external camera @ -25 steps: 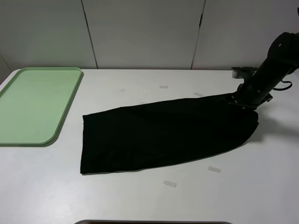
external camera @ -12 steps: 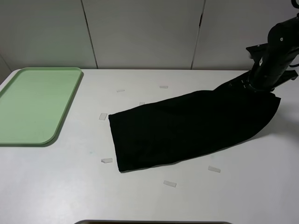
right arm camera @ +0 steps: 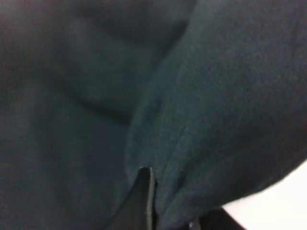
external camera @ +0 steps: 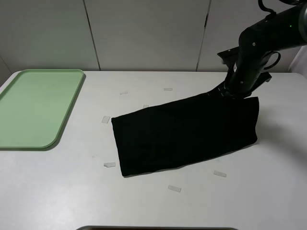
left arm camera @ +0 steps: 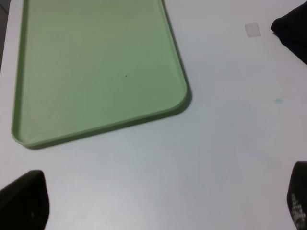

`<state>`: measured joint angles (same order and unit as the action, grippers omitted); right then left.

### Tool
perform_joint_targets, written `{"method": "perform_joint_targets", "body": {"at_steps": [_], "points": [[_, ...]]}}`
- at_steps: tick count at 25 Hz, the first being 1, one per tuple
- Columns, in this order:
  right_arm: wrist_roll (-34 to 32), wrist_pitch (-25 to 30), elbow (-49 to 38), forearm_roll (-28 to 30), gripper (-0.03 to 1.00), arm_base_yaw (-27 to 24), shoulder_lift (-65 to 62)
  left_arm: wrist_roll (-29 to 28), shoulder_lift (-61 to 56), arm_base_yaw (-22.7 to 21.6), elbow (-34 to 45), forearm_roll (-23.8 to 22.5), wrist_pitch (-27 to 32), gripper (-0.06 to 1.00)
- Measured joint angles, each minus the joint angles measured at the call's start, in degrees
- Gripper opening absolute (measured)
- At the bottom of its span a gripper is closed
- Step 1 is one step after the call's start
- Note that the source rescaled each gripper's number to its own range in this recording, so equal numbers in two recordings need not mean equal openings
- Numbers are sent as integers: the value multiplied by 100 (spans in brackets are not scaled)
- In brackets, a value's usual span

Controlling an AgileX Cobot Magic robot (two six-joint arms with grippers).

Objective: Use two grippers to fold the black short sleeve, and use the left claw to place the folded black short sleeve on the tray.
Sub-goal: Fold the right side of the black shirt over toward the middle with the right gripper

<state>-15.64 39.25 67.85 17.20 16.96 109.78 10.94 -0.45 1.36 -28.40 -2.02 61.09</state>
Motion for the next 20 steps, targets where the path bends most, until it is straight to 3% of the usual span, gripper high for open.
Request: {"method": "perform_joint_targets", "body": {"at_steps": [7, 9, 11, 13, 15, 17, 20], "points": [[-53, -146, -11, -477, 8, 388, 247, 0, 0, 0, 0, -5, 0, 100], [-60, -185, -11, -523, 15, 407, 272, 0, 0, 0, 0, -33, 0, 100], [-60, -216, -11, -689, 40, 455, 272, 0, 0, 0, 0, -52, -6, 100], [-47, -246, -11, -1033, 73, 524, 272, 0, 0, 0, 0, -63, -6, 100], [-35, -246, -11, -1417, 90, 591, 272, 0, 0, 0, 0, -84, -10, 100], [123, -246, -11, -2011, 96, 652, 272, 0, 0, 0, 0, -88, -38, 100], [765, -210, -11, -2794, 88, 674, 267, 0, 0, 0, 0, -100, -43, 100]]}}
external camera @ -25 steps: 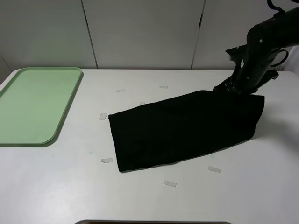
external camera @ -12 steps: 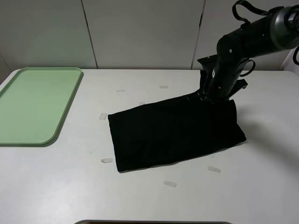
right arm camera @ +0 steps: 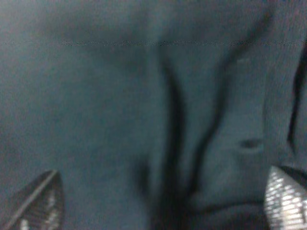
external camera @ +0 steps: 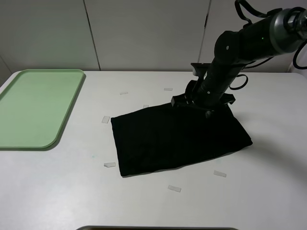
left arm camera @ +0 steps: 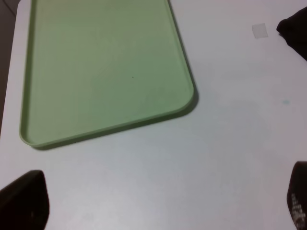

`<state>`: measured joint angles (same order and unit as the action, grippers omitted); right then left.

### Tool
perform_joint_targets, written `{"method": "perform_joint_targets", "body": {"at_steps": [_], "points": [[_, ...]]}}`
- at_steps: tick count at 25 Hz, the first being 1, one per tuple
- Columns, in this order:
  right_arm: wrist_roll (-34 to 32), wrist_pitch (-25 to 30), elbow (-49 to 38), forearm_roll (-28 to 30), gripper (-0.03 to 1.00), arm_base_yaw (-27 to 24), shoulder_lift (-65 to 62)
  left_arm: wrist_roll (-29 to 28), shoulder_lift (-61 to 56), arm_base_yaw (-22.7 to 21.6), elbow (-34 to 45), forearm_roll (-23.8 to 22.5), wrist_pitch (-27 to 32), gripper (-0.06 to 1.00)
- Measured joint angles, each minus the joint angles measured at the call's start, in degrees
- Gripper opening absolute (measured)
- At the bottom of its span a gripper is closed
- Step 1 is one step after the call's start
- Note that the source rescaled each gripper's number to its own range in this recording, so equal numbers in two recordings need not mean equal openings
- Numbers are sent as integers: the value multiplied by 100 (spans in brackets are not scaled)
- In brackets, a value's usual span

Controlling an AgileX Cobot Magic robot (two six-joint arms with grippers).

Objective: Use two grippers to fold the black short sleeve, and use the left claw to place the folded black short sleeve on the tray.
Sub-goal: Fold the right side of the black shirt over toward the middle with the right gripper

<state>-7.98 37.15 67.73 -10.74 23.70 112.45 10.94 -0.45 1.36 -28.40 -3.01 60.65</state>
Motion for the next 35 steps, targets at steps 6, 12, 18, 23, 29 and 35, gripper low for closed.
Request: {"method": "perform_joint_targets", "body": {"at_steps": [6, 12, 18, 23, 29, 35], "points": [[1433, 164, 0, -411, 63, 0, -106, 0, 0, 0, 0, -11, 0, 100], [1690, 167, 0, 384, 59, -9, -900, 0, 0, 0, 0, -40, 0, 100], [1581, -74, 24, 1457, 59, -617, -1224, 0, 0, 0, 0, -42, 0, 100], [1011, -829, 11, 2335, 78, -1215, -837, 0, 0, -6, 0, -42, -1, 100], [419, -2040, 6, 2700, 99, -1285, -394, 0, 0, -6, 0, -47, -1, 100], [390, -2063, 0, 2865, 100, -1199, 82, 0, 0, -6, 0, -47, -1, 100]]}}
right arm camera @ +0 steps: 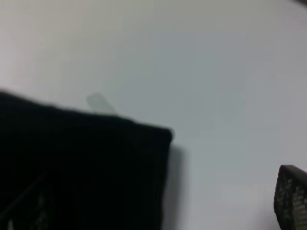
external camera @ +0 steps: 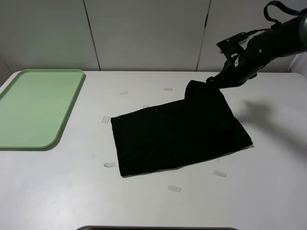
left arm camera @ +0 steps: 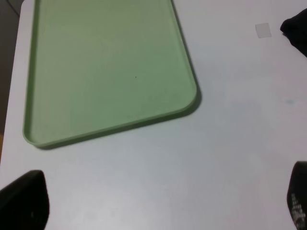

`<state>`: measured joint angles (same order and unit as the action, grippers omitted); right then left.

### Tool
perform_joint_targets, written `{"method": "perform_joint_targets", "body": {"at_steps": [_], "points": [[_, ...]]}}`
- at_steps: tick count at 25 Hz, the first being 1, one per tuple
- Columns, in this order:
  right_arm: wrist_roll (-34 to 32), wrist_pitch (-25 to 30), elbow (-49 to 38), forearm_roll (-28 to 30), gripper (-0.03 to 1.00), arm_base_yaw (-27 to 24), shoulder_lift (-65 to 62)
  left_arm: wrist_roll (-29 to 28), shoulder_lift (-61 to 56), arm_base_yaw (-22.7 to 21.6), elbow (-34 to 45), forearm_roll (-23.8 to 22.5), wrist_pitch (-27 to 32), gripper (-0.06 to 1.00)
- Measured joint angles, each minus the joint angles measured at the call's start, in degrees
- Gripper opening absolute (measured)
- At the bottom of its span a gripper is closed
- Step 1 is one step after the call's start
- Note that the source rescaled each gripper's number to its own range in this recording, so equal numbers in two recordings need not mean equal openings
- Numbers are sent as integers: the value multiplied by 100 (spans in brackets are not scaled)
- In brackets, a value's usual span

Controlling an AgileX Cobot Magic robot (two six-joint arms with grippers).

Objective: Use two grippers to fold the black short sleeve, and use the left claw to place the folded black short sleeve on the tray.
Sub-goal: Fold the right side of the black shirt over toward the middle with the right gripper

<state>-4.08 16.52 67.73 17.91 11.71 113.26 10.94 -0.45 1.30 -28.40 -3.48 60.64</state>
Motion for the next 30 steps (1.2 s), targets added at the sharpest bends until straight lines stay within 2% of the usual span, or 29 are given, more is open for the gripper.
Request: {"method": "perform_joint_targets", "body": {"at_steps": [10, 19, 23, 27, 30], "points": [[0, -81, -6, -497, 100, 805, 120, 0, 0, 0, 0, 0, 0, 100], [-162, -239, -6, -590, 100, 1171, 528, 0, 0, 0, 0, 0, -5, 100], [-256, -371, -6, -855, 100, 1371, 528, 0, 0, 0, 0, 0, -5, 100], [-258, -339, -6, -1115, 100, 1455, 528, 0, 0, 0, 0, 0, -5, 100], [-269, -108, -6, -1161, 100, 1455, 465, 0, 0, 0, 0, 0, -5, 100]]}}
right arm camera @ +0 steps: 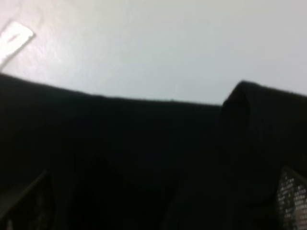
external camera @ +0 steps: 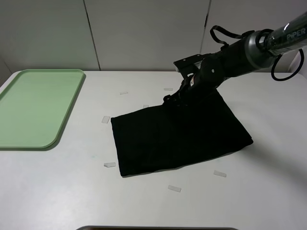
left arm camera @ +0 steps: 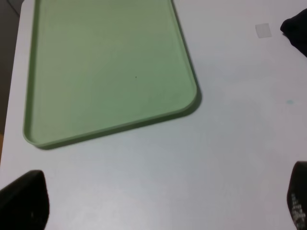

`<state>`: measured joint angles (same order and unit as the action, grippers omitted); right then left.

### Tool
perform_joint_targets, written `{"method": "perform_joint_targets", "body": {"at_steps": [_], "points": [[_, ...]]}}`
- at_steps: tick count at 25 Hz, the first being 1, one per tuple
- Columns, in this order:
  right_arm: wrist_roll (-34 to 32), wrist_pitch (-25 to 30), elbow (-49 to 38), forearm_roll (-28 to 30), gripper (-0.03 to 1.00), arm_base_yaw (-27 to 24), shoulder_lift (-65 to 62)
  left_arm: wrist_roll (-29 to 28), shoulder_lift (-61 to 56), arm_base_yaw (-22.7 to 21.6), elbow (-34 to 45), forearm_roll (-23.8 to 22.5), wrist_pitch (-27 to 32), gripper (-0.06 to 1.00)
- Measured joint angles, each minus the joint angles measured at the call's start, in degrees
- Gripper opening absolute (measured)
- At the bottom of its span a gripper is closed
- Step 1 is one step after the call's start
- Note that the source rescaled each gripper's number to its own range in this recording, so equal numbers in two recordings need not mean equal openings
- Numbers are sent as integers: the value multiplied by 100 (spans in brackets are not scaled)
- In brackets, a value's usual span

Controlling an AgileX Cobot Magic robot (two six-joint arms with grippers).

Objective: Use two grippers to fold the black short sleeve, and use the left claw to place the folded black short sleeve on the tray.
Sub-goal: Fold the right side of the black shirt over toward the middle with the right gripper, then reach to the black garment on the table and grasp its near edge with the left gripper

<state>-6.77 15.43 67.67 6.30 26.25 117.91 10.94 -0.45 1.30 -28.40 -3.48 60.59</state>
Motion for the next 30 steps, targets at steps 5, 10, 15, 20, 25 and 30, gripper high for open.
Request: {"method": "perform_joint_targets", "body": {"at_steps": [5, 10, 15, 20, 25, 30], "points": [[-4, 358, 0, -12, 100, -59, -727, 0, 0, 0, 0, 0, 0, 100], [234, 829, -5, 17, 100, -109, -1978, 0, 0, 0, 0, 0, 0, 100], [817, 1318, -213, 17, 100, -109, -3184, 0, 0, 0, 0, 0, 0, 100], [1105, 1449, -995, -1, 100, -109, -4738, 0, 0, 0, 0, 0, 0, 100], [1200, 1740, -1662, 32, 100, -109, -6508, 0, 0, 0, 0, 0, -6, 100], [1200, 2492, -1923, 68, 100, -109, -8240, 0, 0, 0, 0, 0, -13, 100]]}}
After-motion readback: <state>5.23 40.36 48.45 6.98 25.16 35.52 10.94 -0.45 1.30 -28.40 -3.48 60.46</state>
